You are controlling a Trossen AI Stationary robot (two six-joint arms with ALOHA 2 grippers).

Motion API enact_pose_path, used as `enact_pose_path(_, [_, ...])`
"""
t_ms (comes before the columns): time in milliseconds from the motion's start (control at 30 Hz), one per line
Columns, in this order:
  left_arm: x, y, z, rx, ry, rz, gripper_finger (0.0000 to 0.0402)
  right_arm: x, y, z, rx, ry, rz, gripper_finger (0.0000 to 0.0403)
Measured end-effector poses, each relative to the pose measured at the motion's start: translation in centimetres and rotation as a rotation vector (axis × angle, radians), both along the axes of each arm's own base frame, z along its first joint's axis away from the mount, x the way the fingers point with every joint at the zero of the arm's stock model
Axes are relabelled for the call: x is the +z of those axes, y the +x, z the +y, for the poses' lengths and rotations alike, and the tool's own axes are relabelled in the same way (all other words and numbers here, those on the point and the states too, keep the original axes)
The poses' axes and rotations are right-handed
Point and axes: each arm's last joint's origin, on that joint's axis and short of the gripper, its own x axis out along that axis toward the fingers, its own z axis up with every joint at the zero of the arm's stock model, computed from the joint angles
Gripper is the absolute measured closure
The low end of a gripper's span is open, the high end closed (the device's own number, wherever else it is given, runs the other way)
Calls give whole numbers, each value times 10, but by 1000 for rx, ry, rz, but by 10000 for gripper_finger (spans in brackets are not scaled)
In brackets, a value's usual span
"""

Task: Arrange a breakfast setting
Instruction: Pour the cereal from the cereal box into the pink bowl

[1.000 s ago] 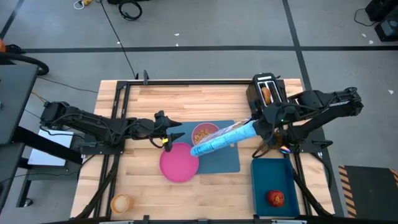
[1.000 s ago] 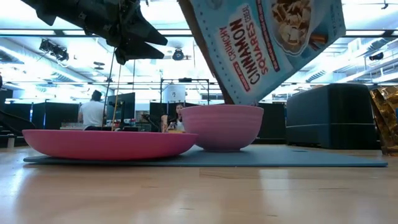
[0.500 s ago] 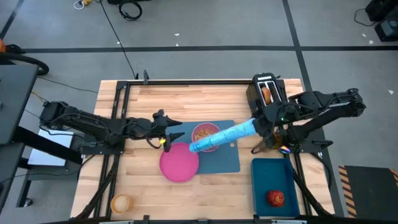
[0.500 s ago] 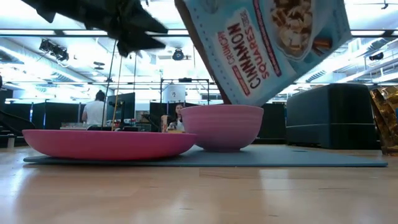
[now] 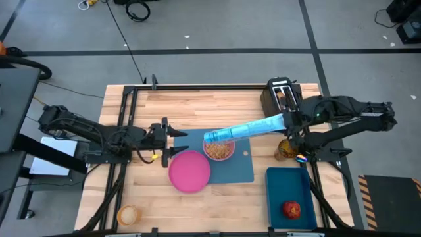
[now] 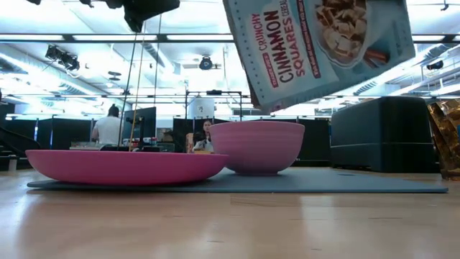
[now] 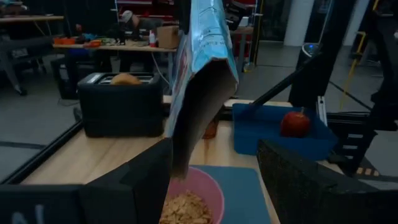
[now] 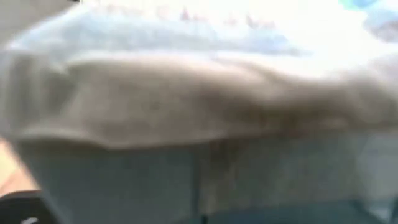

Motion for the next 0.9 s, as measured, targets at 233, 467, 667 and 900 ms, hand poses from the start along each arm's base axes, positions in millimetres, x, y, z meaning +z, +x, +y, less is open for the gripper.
enact_pose_path(233, [-3,2,0,3,-31,5,159,-34,-14,-6,-26,68,-82,277])
enact_pose_path(467, [-32,-5,-3,-14,-125,-10,159,-69,-21,-8,2,105,-202,277])
enact_pose_path(667, [-60,-20,-6,-52,-182,-111,159,-78,-33,-7,29,114,-315,277])
enact_pose_path(900, [-63,-26,-14,-104,-99,-223,159,-72,-54,-7,23,117,-425,277])
